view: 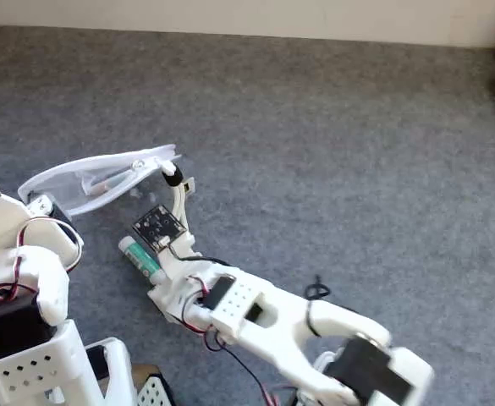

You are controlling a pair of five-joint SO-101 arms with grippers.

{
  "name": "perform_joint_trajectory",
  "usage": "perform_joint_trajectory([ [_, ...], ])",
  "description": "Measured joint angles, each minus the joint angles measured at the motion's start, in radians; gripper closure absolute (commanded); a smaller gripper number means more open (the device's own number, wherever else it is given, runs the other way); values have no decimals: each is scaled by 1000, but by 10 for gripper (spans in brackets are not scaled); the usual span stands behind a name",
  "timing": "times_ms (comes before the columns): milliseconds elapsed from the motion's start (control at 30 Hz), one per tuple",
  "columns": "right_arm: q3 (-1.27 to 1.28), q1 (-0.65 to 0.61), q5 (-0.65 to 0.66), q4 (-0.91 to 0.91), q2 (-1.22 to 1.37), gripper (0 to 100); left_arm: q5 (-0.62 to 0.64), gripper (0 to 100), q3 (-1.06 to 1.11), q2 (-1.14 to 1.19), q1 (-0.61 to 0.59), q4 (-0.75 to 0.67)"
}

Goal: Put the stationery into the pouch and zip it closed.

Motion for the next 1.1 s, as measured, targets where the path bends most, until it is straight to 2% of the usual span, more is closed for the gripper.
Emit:
perform_joint_trajectory([
  [200, 95, 18, 14, 209, -285, 990, 0, 989, 0, 0, 0, 0],
  [367, 100, 110, 37, 413, -485, 990, 0, 989, 0, 0, 0, 0],
  [533, 112, 227, 207, 605, -608, 990, 0, 989, 0, 0, 0, 0],
  [733, 126, 272, 353, 853, -624, 990, 0, 989, 0, 0, 0, 0],
  [933, 140, 339, 368, 921, -624, 985, 0, 989, 0, 0, 0, 0],
  [1100, 161, 331, 368, 924, -628, 978, 0, 989, 0, 0, 0, 0],
])
